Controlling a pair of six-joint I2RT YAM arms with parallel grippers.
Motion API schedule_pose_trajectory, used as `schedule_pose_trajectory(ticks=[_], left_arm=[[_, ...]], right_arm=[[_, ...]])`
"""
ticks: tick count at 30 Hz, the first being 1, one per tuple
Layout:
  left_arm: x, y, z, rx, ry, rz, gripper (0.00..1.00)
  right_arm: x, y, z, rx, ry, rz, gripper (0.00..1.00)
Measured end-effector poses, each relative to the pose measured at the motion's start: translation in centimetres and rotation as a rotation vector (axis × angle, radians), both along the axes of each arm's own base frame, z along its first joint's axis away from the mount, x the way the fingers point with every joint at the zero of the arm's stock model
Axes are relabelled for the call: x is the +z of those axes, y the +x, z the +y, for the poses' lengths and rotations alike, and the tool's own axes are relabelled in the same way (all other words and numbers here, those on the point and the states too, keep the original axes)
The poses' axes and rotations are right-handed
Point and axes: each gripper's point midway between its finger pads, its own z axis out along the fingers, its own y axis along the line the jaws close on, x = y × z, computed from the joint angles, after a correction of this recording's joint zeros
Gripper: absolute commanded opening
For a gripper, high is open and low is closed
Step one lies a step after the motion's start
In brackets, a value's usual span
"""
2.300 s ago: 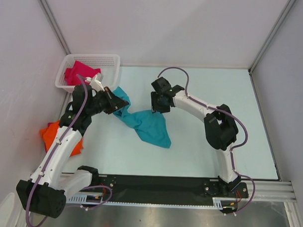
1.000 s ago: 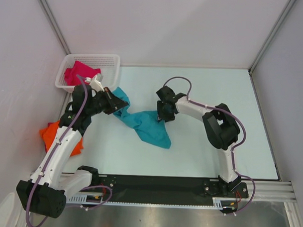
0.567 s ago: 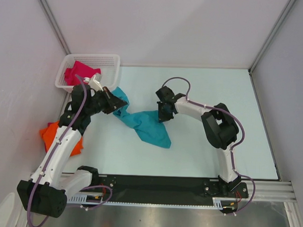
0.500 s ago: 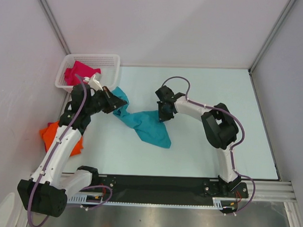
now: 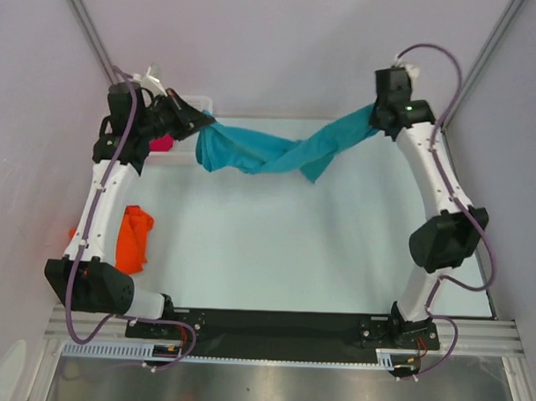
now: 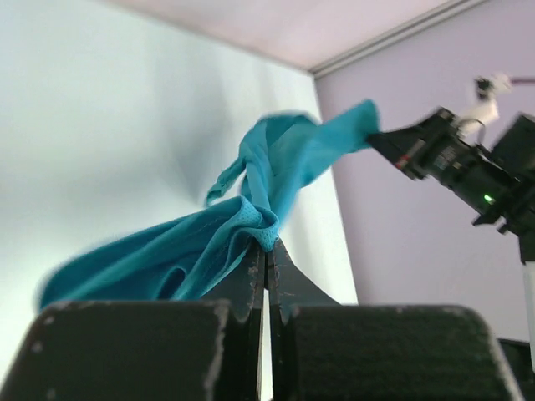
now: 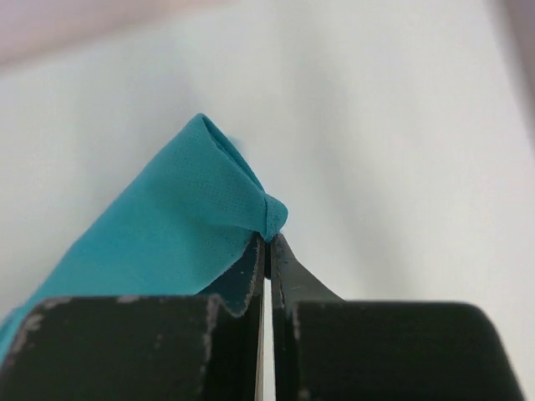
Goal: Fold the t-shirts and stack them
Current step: Flatten out the tshirt
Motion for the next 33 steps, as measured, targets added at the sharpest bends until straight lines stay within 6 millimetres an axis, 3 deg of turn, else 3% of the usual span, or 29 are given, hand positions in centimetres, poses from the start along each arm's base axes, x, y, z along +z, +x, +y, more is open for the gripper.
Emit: schedule_pose_trajectory(ticks=[3, 6, 8, 11, 14, 16, 18, 20, 22, 23, 26, 27, 33], left_arm=[[3.5, 0.2, 1.3, 0.025, -0.012, -0.079, 0.0], [4.3, 0.3, 3.0, 0.069, -0.013, -0.099, 0.0], [3.8, 0.4, 3.6, 0.081, -0.02, -0.089, 0.0], [0.3, 0.0, 3.4, 0.067, -0.042, -0.016, 0.0], [-4.1, -0.6, 3.1, 0.056, -0.055, 0.105, 0.0], [-5.6, -0.9, 3.2, 0.059, -0.062, 0.157, 0.0], [-5.6, -0.9, 3.4, 0.061, -0.066, 0.161, 0.0], [-5.3, -0.8, 3.6, 0.061, -0.07, 0.152, 0.03], [-5.0, -0.7, 3.8, 0.063, -0.072, 0.14, 0.21], [-4.9, -0.6, 3.7, 0.06, -0.072, 0.136, 0.5], [-5.3, -0.3, 3.6, 0.045, -0.076, 0.128, 0.91], [-5.9, -0.3, 3.5, 0.037, -0.078, 0.132, 0.99], [-14.1, -1.6, 2.7, 0.014, -0.1, 0.327, 1.0]], right_arm=[[7.4, -1.4, -4.2, -0.107, -0.044, -0.159, 0.0], [11.4, -3.9, -5.3, -0.14, -0.061, -0.245, 0.0], [12.1, -5.2, -5.5, -0.144, -0.061, -0.261, 0.0], [8.8, -6.8, -5.4, -0.137, -0.068, -0.191, 0.0], [2.9, -7.8, -5.3, -0.126, -0.093, -0.057, 0.0], [-0.5, -8.8, -5.3, -0.12, -0.117, 0.039, 0.0], [-1.3, -9.1, -5.4, -0.118, -0.124, 0.069, 0.0], [-0.9, -9.0, -5.7, -0.127, -0.121, 0.06, 0.0], [0.1, -8.7, -6.0, -0.139, -0.112, 0.035, 0.0], [0.4, -8.5, -6.1, -0.142, -0.109, 0.026, 0.0], [0.8, -8.3, -6.0, -0.144, -0.099, 0.012, 0.0], [0.8, -8.3, -5.9, -0.142, -0.095, 0.013, 0.0], [0.4, -8.3, -3.9, -0.1, -0.08, 0.018, 0.0]])
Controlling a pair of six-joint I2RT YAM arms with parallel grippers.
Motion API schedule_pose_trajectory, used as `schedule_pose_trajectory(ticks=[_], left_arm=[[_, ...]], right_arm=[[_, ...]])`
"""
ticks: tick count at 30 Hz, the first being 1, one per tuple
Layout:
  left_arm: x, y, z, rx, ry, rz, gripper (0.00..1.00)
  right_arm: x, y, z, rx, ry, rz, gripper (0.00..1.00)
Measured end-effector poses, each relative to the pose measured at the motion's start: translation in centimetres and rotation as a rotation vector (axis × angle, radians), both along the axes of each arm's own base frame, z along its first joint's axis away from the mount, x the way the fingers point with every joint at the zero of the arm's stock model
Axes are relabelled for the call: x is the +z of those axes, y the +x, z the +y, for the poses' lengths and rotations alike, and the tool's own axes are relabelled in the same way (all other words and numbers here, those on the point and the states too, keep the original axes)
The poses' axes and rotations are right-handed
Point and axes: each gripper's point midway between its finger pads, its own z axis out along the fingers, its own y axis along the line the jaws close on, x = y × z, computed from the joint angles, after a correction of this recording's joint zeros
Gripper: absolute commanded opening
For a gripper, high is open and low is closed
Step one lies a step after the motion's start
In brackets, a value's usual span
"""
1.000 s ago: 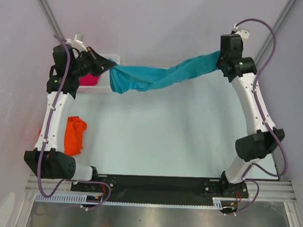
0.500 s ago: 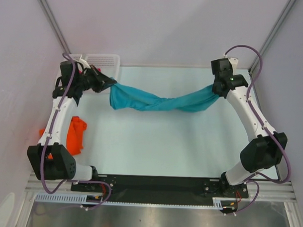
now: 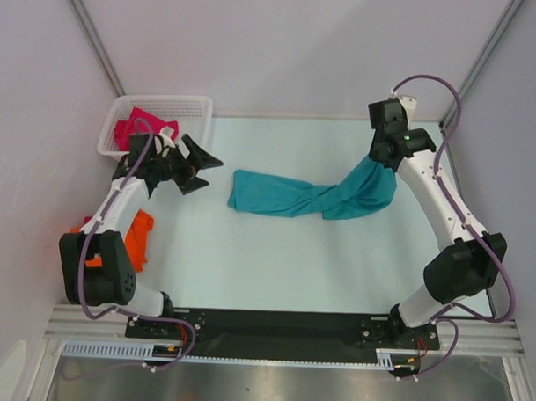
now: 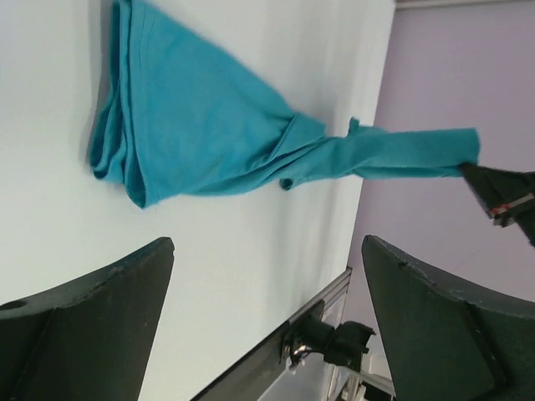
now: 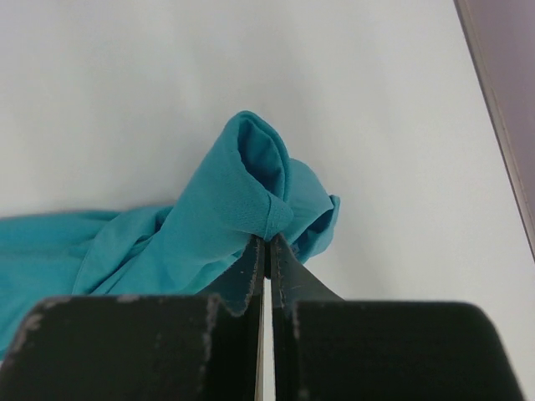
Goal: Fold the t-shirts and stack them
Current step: Flatten out the tshirt
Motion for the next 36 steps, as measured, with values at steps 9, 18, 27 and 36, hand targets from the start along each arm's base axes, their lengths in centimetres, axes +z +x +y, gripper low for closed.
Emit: schedule_pose_trajectory(ticks=[9, 18, 27, 36], left_arm=[[-5.9, -3.7, -5.7, -0.146, 0.051, 0.081, 1.0], [-11.6, -5.6, -8.7, -0.216, 0.152, 0.152, 0.99], [-13.7, -4.2, -5.6, -0.085, 0.336, 0.15, 0.98], [-14.6, -3.2, -4.8, -0.036, 0.38, 0.147, 0.91]], right_arm=[[-1.0, 0.2, 1.6, 0.034, -0.005, 0.023, 0.0], [-1.7, -0.1, 1.9, 0.045, -0.012, 0.04, 0.0], [-2.4, -0.4, 1.9, 0.049, -0.021, 0.06, 0.0], [-2.4, -0.5, 2.0, 0.051, -0.023, 0.062, 0.0]])
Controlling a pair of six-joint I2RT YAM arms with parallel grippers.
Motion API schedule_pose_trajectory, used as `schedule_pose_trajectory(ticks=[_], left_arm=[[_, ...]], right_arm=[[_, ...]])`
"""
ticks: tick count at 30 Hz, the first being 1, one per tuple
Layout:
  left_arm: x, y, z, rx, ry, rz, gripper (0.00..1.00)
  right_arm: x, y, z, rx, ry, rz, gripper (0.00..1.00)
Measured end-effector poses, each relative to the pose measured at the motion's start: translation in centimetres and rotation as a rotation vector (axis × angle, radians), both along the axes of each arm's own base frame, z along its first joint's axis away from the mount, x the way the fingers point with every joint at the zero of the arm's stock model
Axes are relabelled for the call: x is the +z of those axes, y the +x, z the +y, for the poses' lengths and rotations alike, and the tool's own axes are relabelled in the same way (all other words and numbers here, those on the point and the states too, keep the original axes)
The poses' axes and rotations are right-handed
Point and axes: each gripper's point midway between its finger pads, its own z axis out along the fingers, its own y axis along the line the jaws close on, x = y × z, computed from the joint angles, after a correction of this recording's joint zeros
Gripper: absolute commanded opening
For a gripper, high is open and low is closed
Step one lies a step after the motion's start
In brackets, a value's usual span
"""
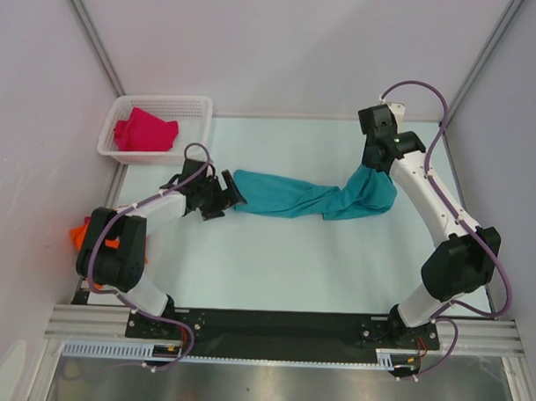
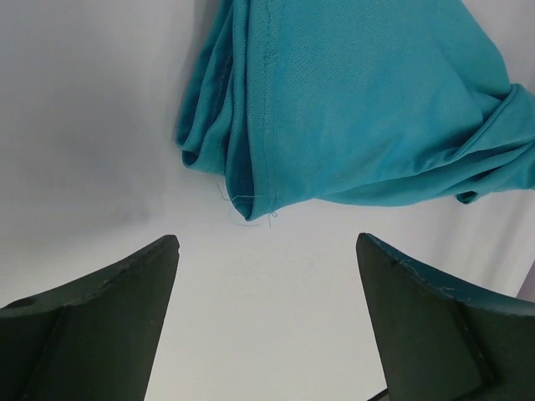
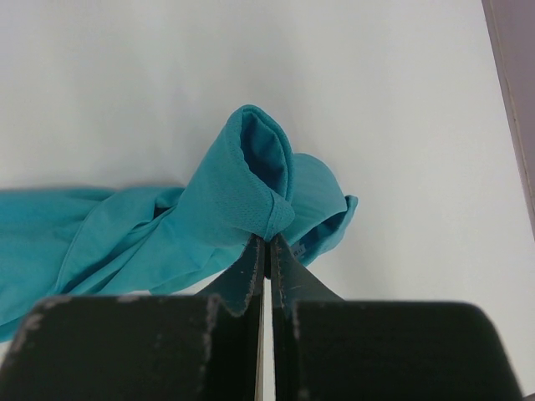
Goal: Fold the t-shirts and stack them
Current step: Flatten out the tshirt
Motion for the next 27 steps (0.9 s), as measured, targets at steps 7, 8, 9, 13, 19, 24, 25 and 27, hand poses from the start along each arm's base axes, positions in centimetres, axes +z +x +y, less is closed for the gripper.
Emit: schedule_pose_trajectory(ticks=[7, 8, 9, 13, 19, 24, 25, 27], left_arm=[[-1.1, 0.2, -0.4, -0.001, -0.005, 0.012, 0.87], [-1.2, 0.3, -0.5, -0.001, -0.007, 0.011, 0.86], [-1.2, 0.3, -0.6, -0.001, -0.01, 0.01, 0.85], [-1.3, 0.3, -1.2, -0.01, -0.021, 0.011, 0.82], [-1.2, 0.3, -1.8, -0.019, -0.03, 0.006, 0.77], [-1.1, 0.1, -2.1, -0.027, -0.031, 0.006, 0.74], [-1.1, 0.1, -2.1, -0.029, -0.032, 0.006, 0.73], [-1.1, 0.1, -2.3, -0.033, -0.034, 0.005, 0.64]], right_arm=[[0.0, -0.1, 0.0, 0.0, -0.003, 0.004, 0.0], [-0.1, -0.1, 0.0, 0.001, -0.003, 0.004, 0.0], [0.0, -0.1, 0.1, 0.002, -0.004, 0.004, 0.0], [0.0, -0.2, 0.2, 0.003, -0.008, 0.003, 0.0], [0.0, -0.2, 0.1, 0.0, -0.015, 0.003, 0.0], [-0.1, -0.2, 0.1, 0.001, -0.016, 0.004, 0.0], [-0.1, -0.2, 0.1, 0.001, -0.017, 0.005, 0.0], [-0.2, -0.3, 0.2, 0.002, -0.018, 0.007, 0.0]])
